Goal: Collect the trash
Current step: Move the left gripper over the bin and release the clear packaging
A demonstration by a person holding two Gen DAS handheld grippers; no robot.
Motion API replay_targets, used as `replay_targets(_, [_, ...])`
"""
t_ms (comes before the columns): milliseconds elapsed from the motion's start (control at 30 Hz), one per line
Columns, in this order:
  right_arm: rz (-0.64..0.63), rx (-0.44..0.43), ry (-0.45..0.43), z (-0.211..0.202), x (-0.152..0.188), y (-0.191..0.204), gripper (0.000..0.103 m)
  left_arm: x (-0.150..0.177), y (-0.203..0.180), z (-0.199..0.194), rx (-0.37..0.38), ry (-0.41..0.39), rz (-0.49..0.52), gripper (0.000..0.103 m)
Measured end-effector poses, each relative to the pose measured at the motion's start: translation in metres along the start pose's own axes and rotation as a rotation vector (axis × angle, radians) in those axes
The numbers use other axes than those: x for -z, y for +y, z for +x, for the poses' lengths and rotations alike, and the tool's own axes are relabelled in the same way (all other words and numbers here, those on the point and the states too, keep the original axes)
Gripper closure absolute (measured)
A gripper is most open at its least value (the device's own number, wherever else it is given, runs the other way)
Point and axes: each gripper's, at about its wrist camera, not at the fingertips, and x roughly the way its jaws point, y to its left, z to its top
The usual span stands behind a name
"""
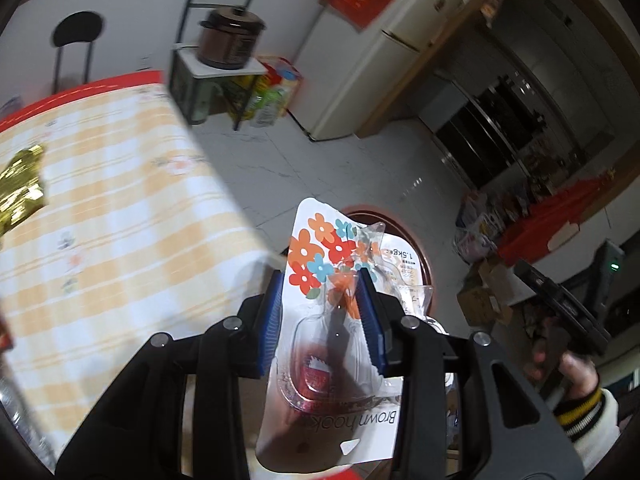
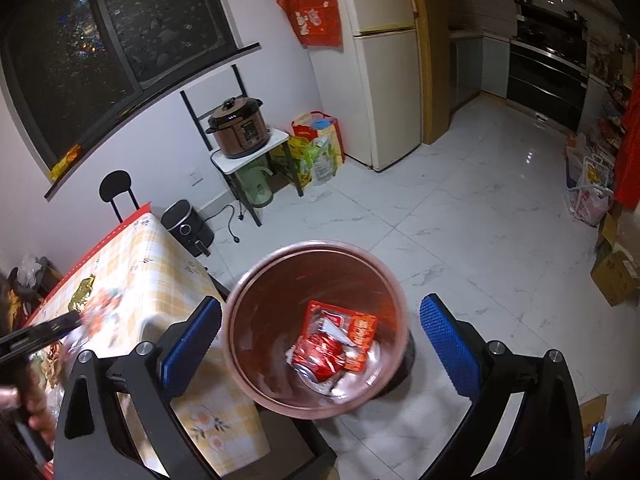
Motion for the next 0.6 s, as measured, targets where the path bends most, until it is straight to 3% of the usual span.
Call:
replay_targets(200, [0.032, 0.058, -0.005, -0.017, 0.006, -0.035, 0.005, -0.016, -0.055, 0.078, 0.09, 0.07, 0.074, 0.063])
replay_targets(267, [0.053, 0.07, -0.005, -0.021, 0.008, -0.043, 0.005, -0.022, -0.068, 0.096, 0.135, 0.071, 0.085, 0.052])
replay_targets(300, [0.059, 0.078, -0.003, -0.023, 0.01, -0.047, 0.005, -0.026, -0.075, 0.102, 0.152, 0.058, 0.09, 0.037])
replay_targets(367, [0.062, 0.088, -0.003, -0.027, 0.013, -0.051, 0.005, -0.033, -0.088, 0.109, 0.165, 0.069, 0.105, 0.031])
replay_targets(467, [0.073, 0.079, -0.01, -0.031, 0.017, -0.052, 0.005, -0.037, -0.097, 0.099, 0.167, 0.052, 0.141, 0.029])
replay_targets(533, [0.073, 0.067, -0.015, -0.032, 0.018, -0.049, 0.005, -0.037, -0.097, 0.082, 0.158, 0.018, 0.166, 0.015])
replay_targets(600, [0.07, 0.047, -0.02, -0.03, 0.017, -0.044, 0.005, -0.035, -0.089, 0.059, 0.137, -0.027, 0.185, 0.015])
